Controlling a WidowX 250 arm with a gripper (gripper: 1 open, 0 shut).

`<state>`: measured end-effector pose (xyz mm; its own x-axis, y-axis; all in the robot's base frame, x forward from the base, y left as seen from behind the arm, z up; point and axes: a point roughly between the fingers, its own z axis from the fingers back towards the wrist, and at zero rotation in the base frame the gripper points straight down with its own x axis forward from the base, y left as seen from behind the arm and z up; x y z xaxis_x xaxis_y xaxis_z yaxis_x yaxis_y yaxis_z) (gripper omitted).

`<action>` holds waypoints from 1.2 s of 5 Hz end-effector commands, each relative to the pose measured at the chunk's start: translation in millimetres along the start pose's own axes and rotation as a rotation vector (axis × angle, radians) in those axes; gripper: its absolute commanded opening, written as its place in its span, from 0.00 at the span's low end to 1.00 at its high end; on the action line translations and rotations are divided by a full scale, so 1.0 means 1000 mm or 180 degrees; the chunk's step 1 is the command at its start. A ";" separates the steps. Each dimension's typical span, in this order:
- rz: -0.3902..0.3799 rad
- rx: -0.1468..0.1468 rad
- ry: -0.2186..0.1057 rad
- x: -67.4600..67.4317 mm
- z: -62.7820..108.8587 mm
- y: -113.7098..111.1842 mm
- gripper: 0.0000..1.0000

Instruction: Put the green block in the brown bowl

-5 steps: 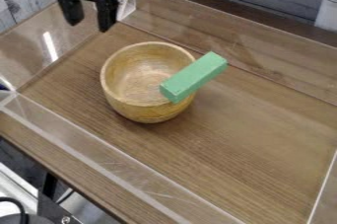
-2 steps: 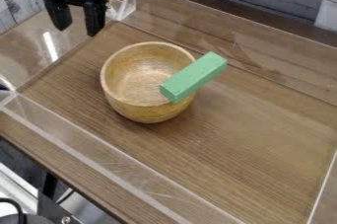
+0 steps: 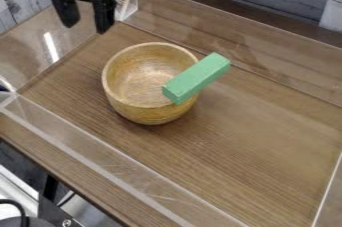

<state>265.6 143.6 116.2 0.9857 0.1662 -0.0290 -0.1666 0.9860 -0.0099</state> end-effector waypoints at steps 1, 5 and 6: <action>0.0080 0.0096 -0.0238 0.010 0.016 0.014 1.00; 0.0223 0.0122 -0.0267 0.007 0.011 0.038 1.00; 0.0132 0.0105 -0.0240 0.009 0.009 0.027 1.00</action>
<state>267.0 170.7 100.6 0.9768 0.2124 -0.0265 -0.2126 0.9771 -0.0036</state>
